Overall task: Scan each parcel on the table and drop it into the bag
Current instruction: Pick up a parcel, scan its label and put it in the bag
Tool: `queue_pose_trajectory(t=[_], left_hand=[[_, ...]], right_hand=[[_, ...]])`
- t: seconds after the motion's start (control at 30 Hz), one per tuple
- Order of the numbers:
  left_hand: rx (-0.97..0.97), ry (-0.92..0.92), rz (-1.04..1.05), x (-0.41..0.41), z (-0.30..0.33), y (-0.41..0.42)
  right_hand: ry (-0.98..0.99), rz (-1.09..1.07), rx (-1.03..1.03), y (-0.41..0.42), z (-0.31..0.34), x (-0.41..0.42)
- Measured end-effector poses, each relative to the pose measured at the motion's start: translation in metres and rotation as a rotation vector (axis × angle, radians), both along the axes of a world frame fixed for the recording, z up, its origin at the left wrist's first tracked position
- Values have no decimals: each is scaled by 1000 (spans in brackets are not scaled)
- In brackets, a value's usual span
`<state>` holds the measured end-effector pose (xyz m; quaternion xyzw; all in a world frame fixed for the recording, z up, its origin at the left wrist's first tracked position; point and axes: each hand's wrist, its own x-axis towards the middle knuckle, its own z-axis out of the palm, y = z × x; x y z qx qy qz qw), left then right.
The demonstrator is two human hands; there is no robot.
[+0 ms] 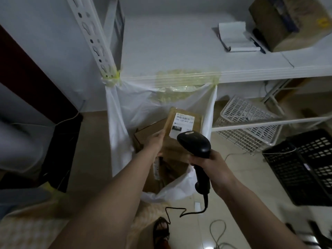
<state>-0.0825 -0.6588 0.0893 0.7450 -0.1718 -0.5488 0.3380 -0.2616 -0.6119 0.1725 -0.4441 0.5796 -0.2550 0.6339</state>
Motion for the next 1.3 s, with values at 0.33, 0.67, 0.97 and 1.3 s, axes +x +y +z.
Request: queue_pose_trajectory(t=[0.33, 0.67, 0.97, 1.3], left_hand=[[-4, -320, -443, 9, -41, -11], [-10, -921, -666, 22, -7, 92], [154, -1024, -388, -3, 34, 250], [423, -891, -5, -76, 57, 533]], right_hand=[[29, -30, 30, -19, -18, 10], [-9, 132, 37, 27, 8, 19], [-17, 417, -31, 133, 33, 6], [-124, 851, 21, 321, 39, 8]])
